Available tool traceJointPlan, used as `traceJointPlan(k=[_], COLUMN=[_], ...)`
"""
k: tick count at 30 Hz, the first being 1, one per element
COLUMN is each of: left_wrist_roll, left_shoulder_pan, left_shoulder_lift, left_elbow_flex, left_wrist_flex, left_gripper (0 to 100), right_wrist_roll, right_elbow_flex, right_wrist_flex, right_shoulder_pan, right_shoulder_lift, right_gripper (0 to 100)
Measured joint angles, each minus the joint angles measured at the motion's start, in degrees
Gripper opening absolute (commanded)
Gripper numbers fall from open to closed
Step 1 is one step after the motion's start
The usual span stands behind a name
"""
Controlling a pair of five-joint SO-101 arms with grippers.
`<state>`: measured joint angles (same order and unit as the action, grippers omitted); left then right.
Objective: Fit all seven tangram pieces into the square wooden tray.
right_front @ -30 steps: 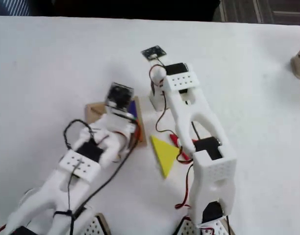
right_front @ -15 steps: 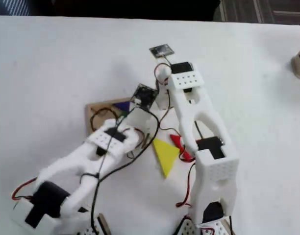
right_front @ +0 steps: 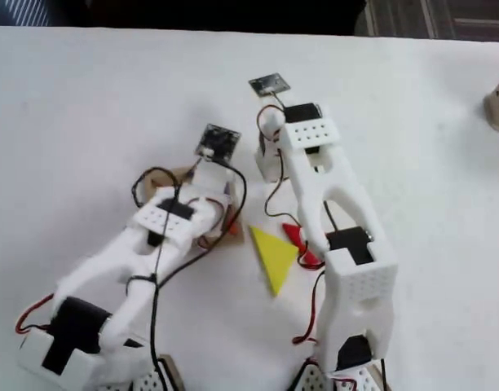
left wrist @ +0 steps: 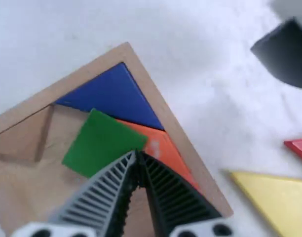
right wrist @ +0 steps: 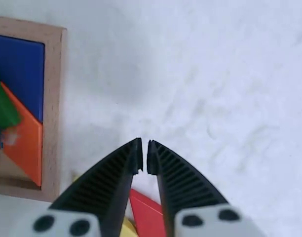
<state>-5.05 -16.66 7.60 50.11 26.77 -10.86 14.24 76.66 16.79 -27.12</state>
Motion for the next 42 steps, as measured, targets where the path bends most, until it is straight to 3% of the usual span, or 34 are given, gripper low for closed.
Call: traceJointPlan(k=[12,21,33,42], left_wrist_roll=[0.0,0.0,0.0,0.0], left_shoulder_pan=[2.5,9.4,9.8,16.0], left_shoulder_lift=[0.0,0.0,0.0,-0.4], left_elbow_flex=[-0.2,-0.2,-0.2,-2.4], left_wrist_flex=[0.0,-1.0,-1.0,-1.0], left_gripper=[2,2,2,2], right_wrist_roll=[0.0,0.0,0.0,0.0], right_elbow_flex=[0.0,-0.2,-0.2,-0.2], right_wrist_flex=[0.0,0.0,0.0,0.0], right_shoulder_pan=[0.0,0.0,0.0,0.0], right_shoulder_lift=[0.0,0.0,0.0,0.0], right_gripper=[2.1,2.1,2.1,2.1])
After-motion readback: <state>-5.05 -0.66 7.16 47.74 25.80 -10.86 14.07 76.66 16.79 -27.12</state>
